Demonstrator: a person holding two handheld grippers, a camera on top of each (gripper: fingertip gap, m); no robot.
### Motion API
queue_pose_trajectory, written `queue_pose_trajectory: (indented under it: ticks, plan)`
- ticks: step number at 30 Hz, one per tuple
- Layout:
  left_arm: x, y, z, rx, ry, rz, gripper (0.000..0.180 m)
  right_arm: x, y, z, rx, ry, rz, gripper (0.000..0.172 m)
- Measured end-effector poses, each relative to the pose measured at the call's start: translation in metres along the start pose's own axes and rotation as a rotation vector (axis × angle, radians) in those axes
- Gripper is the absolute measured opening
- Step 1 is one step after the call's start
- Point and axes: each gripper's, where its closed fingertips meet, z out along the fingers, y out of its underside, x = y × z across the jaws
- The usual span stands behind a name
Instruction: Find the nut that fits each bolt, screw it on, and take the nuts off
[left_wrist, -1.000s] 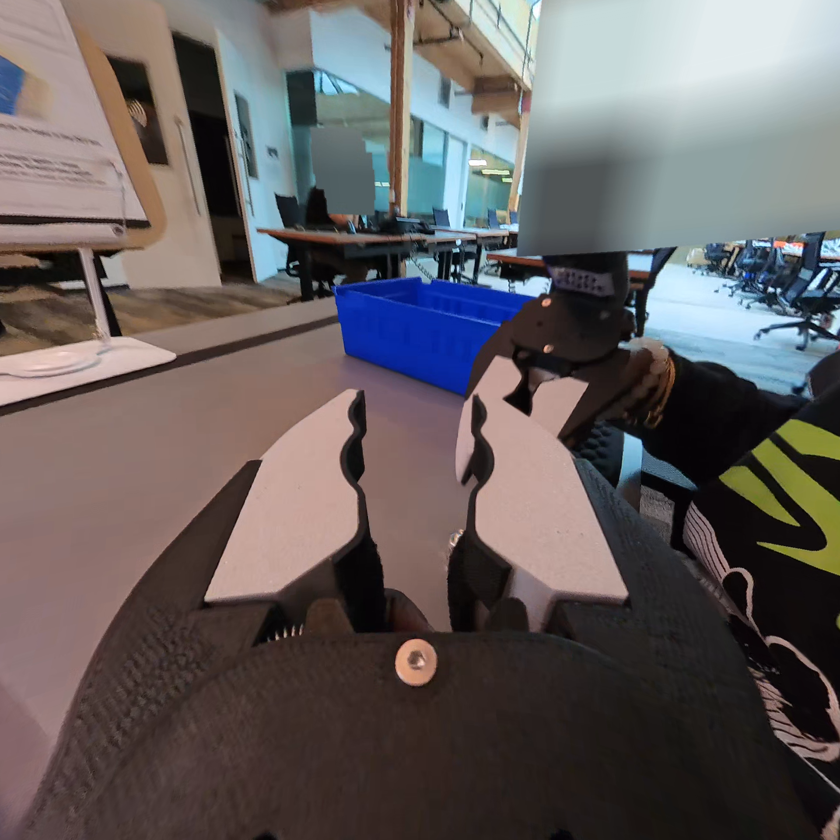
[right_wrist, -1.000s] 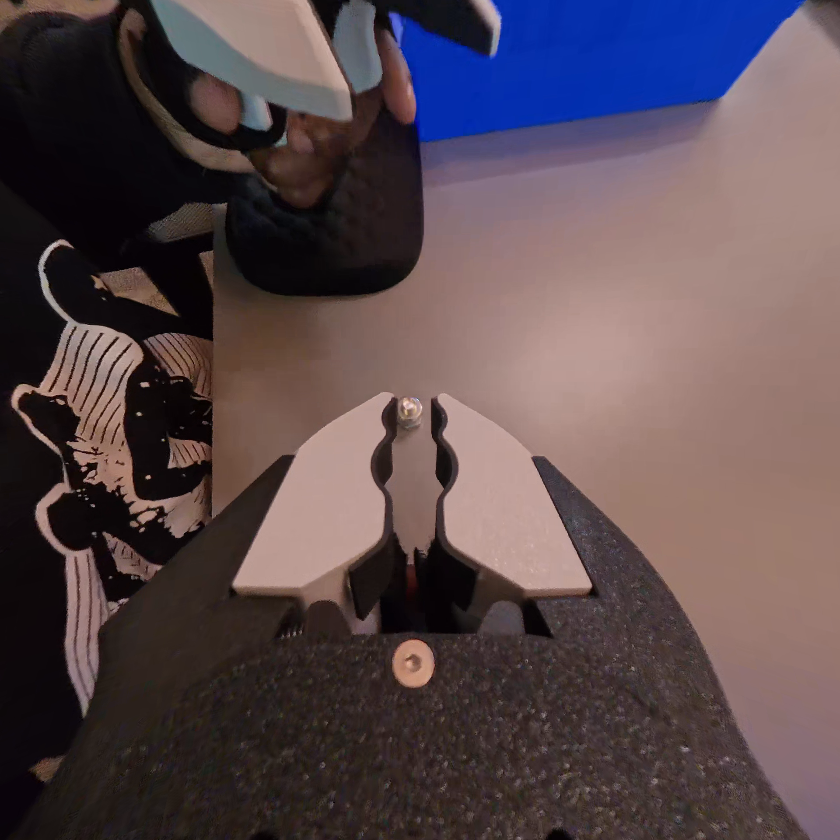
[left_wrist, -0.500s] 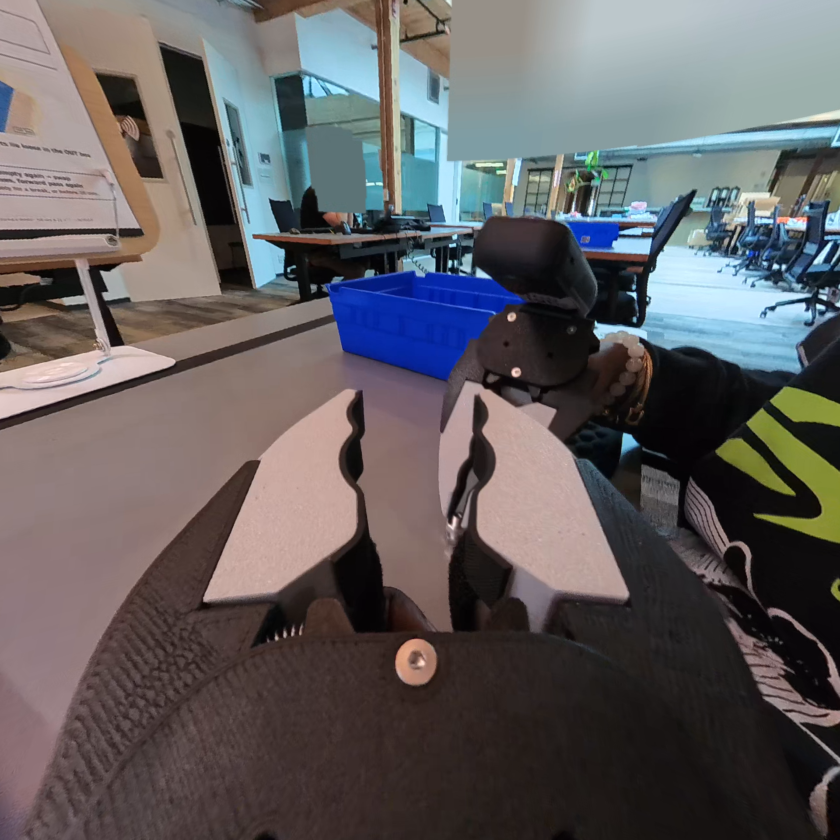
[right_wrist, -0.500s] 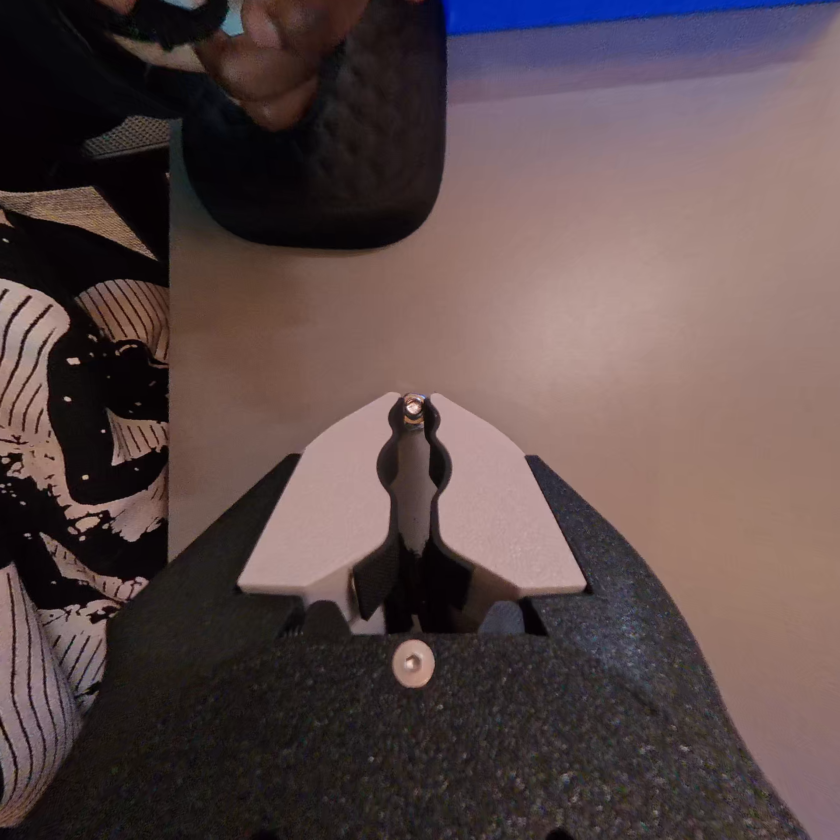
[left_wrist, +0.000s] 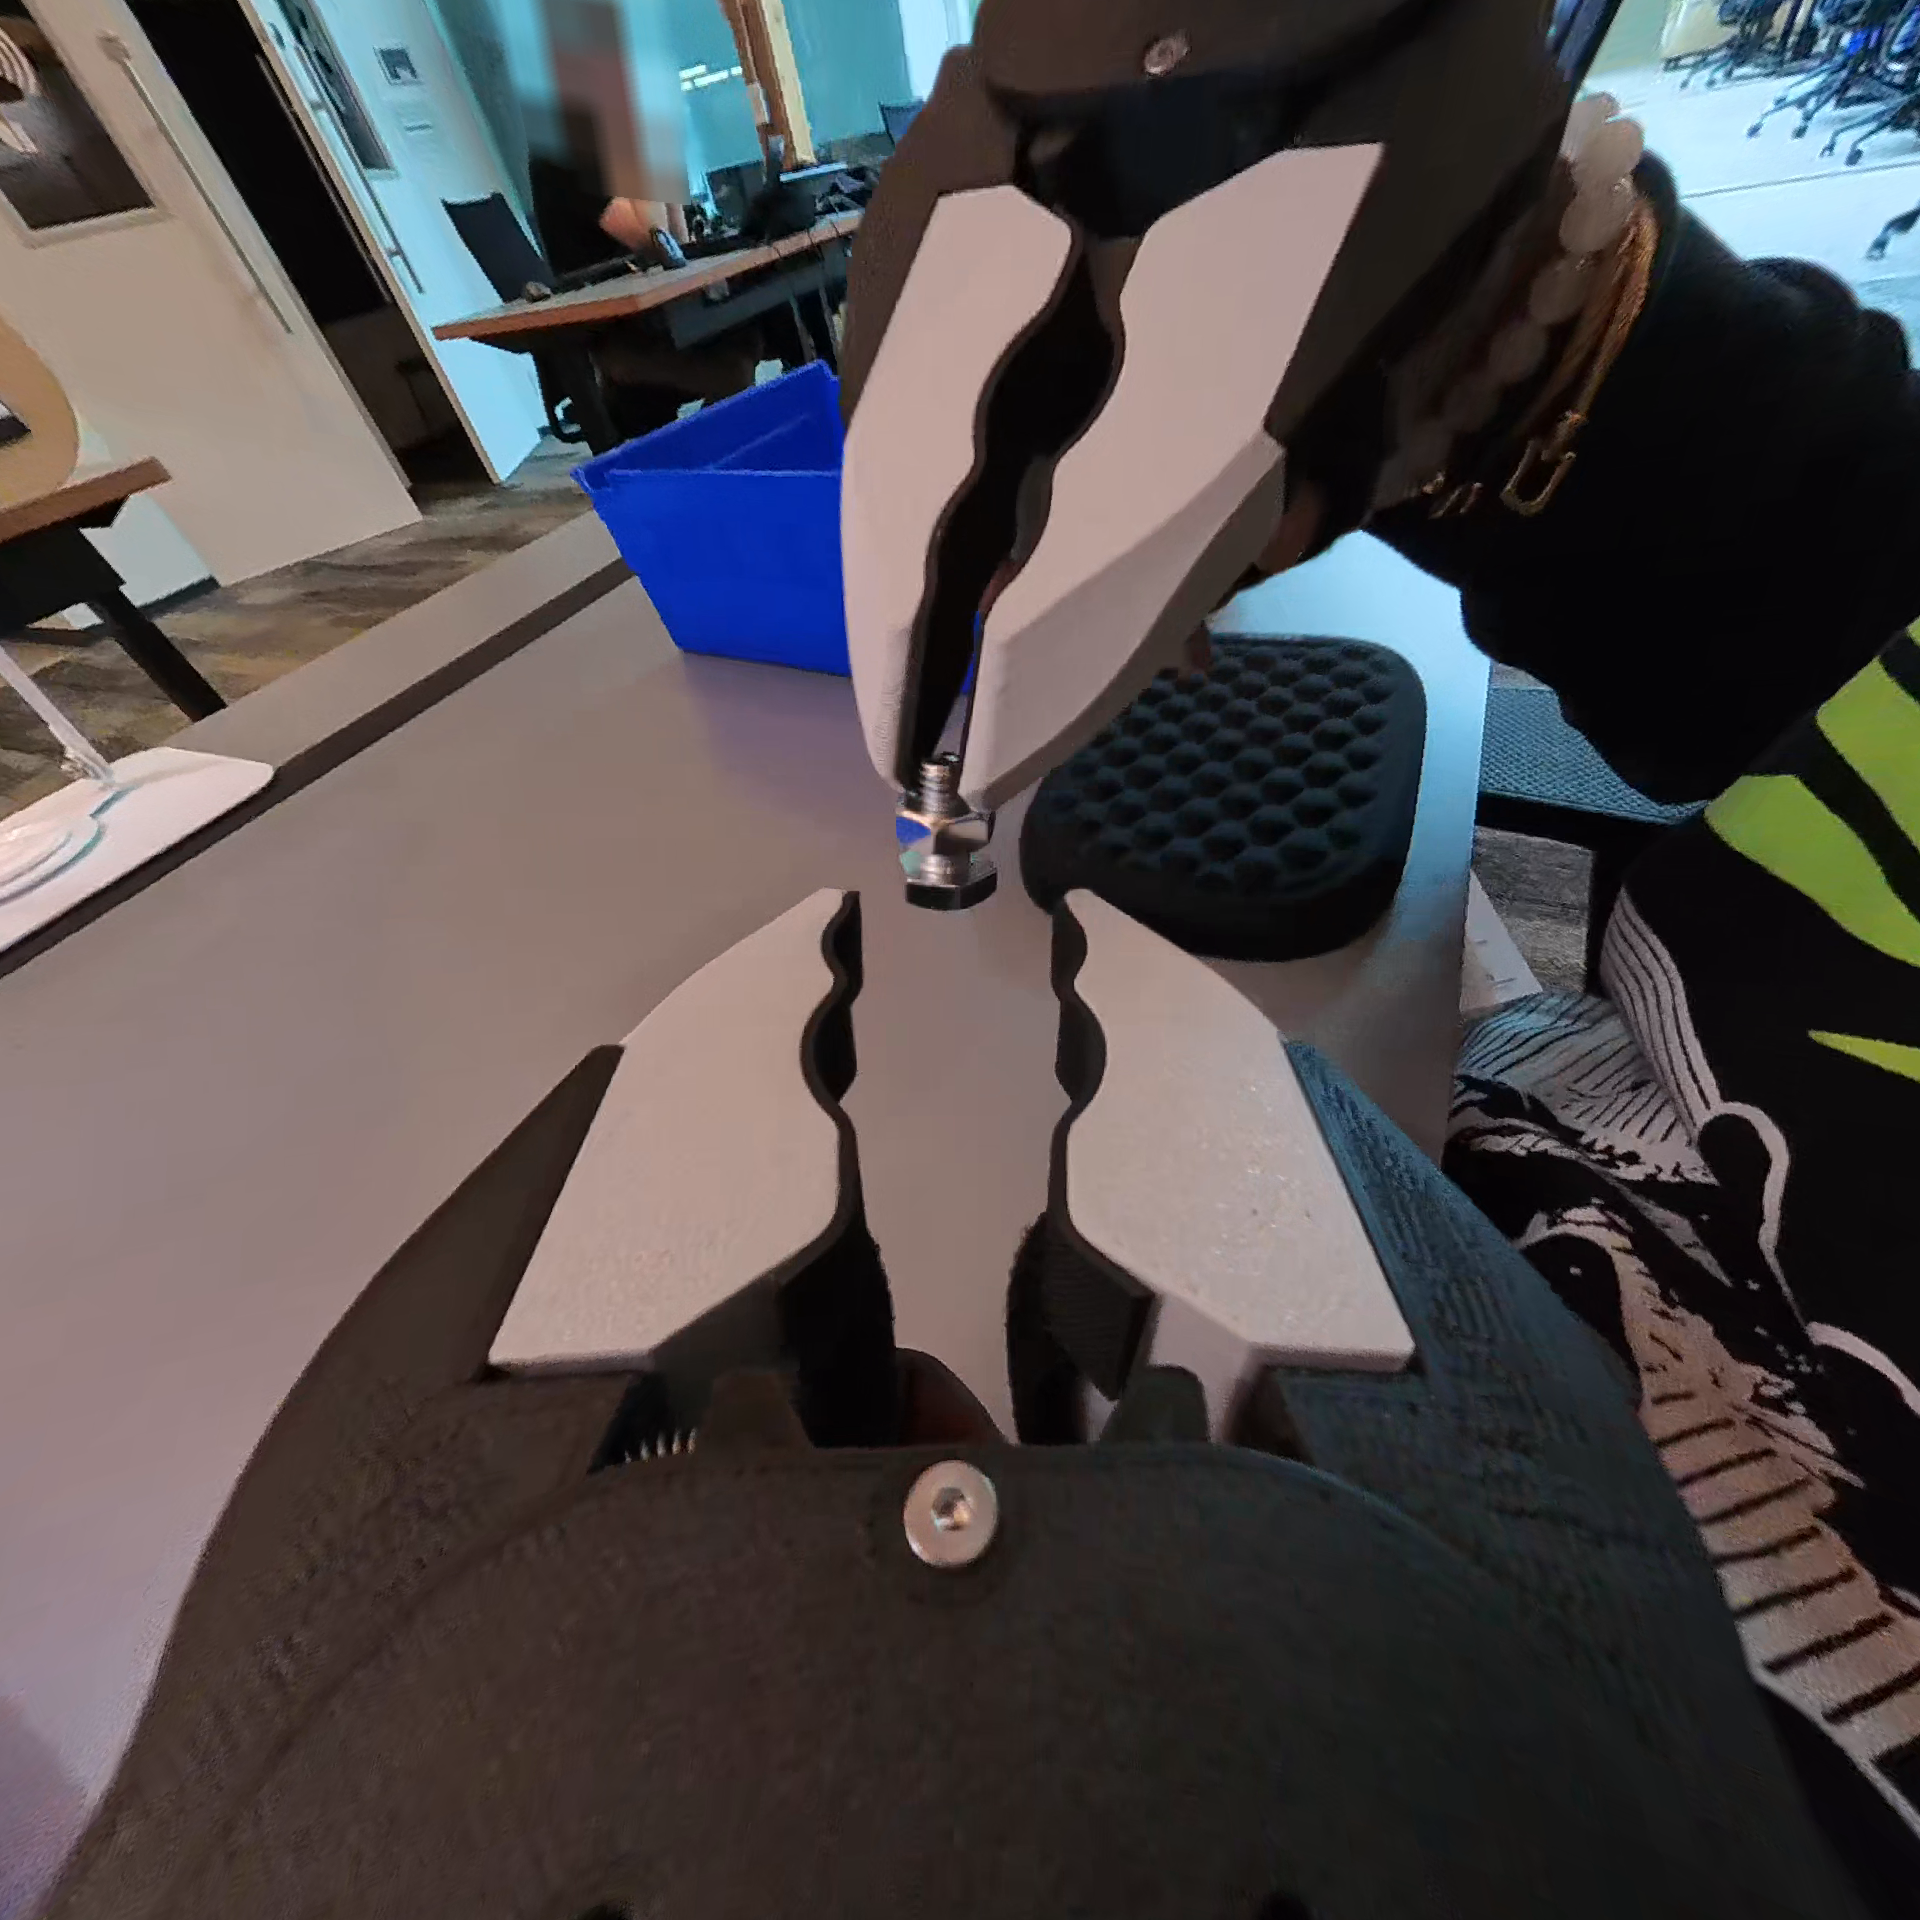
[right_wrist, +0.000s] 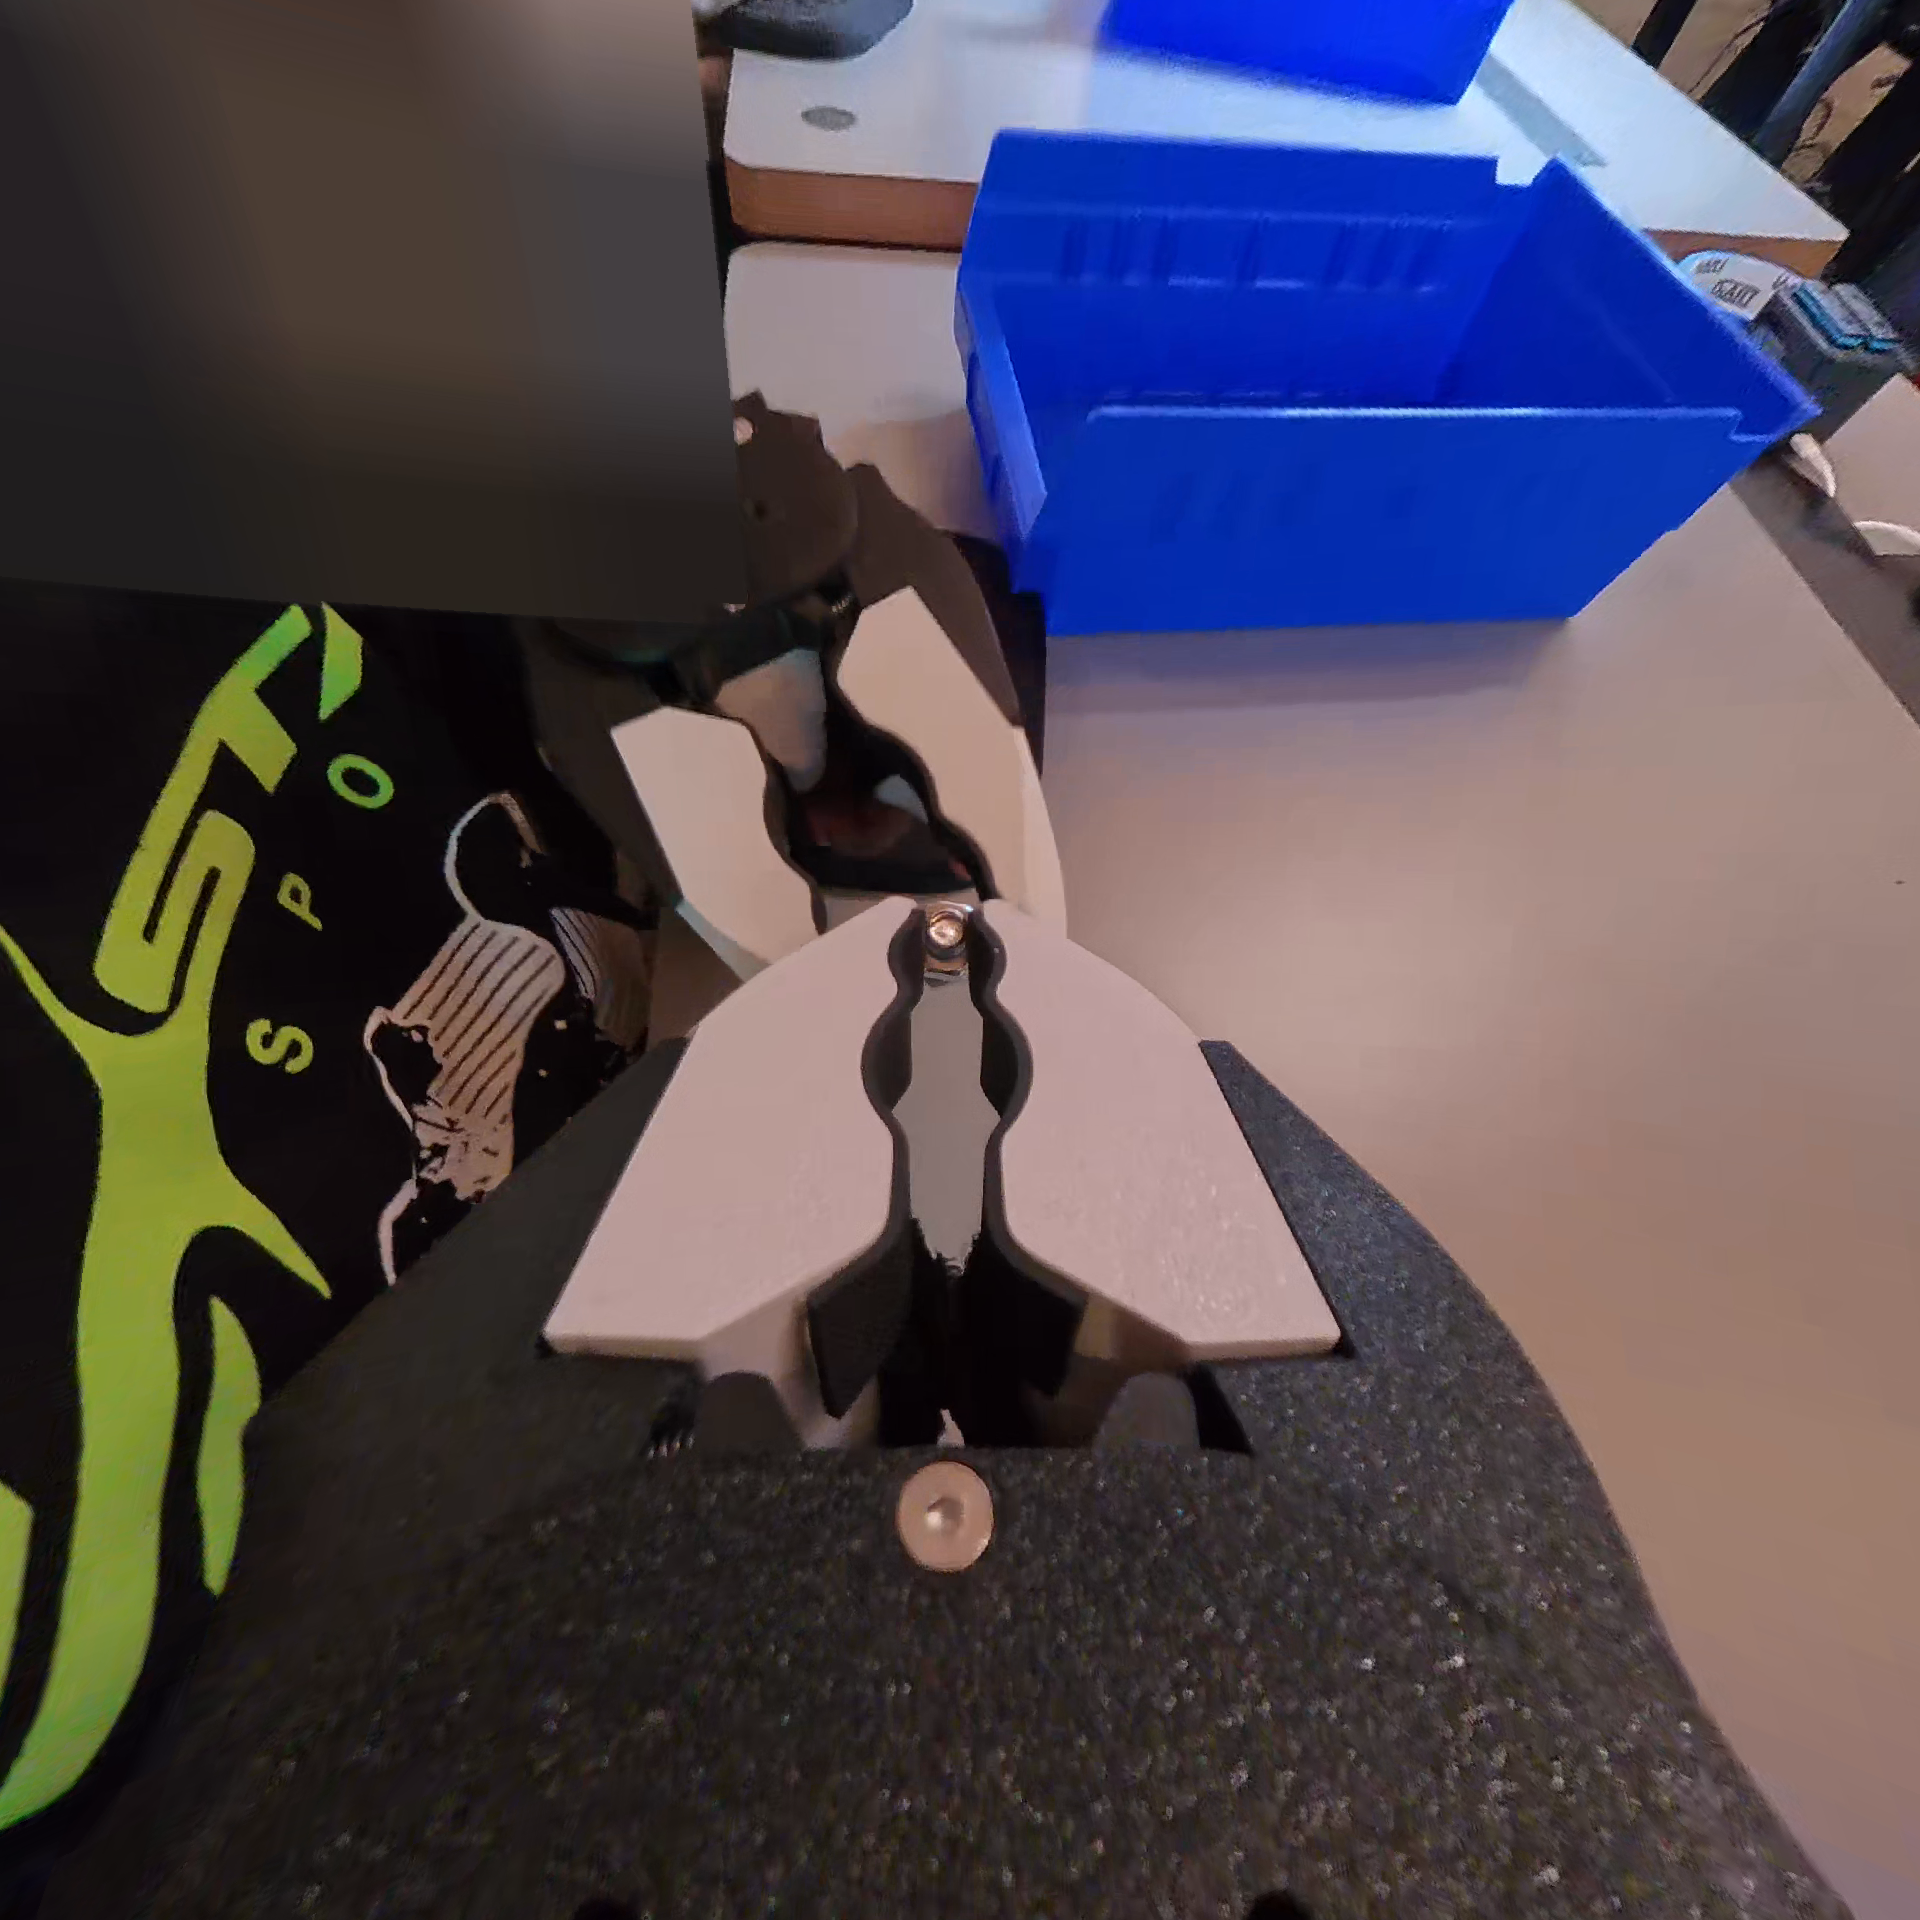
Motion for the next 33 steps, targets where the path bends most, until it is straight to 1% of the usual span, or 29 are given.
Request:
queue_pose_trajectory:
  ticks: [4,7,11,13,14,17,20,22,24,26,27,29,33]
  plan:
    - [-0.002,-0.007,-0.001,0.030,-0.039,0.014,0.022,0.002,-0.002,0.001,-0.008,0.031,0.024,0.008]
    - [-0.004,-0.008,-0.002,0.041,-0.047,0.004,0.017,0.001,-0.002,0.003,-0.004,0.026,0.036,0.008]
    - [-0.005,-0.008,-0.002,0.041,-0.045,-0.004,0.016,0.001,-0.002,0.003,0.000,0.029,0.041,0.008]
    - [-0.006,-0.008,-0.002,0.045,-0.057,-0.007,0.022,0.001,-0.004,0.003,0.007,0.025,0.045,0.008]
    - [-0.006,-0.008,-0.002,0.043,-0.056,-0.008,0.023,0.001,-0.005,0.003,0.012,0.024,0.048,0.008]
    - [-0.006,-0.011,-0.003,0.061,-0.060,-0.001,0.016,0.002,-0.006,0.002,0.017,0.031,0.057,0.008]
    - [-0.006,-0.010,-0.003,0.059,-0.058,-0.006,0.015,0.002,-0.006,0.003,0.026,0.032,0.068,0.008]
    - [-0.007,-0.014,-0.004,0.101,-0.049,-0.038,0.015,0.003,-0.010,0.003,0.069,0.037,0.067,0.008]
    - [-0.005,-0.020,-0.006,0.151,-0.006,-0.110,0.015,0.004,-0.019,0.001,0.161,0.050,0.065,0.022]
    - [-0.004,-0.025,-0.008,0.186,0.013,-0.142,0.015,0.004,-0.025,0.003,0.246,0.054,0.102,0.045]
    - [-0.003,-0.026,-0.008,0.193,0.020,-0.151,0.015,0.003,-0.025,0.006,0.264,0.054,0.120,0.051]
    - [0.000,-0.028,-0.007,0.201,0.038,-0.155,0.015,0.005,-0.023,0.012,0.278,0.072,0.146,0.056]
    - [0.003,-0.030,-0.008,0.215,0.055,-0.161,0.015,0.010,-0.019,0.016,0.286,0.092,0.180,0.055]
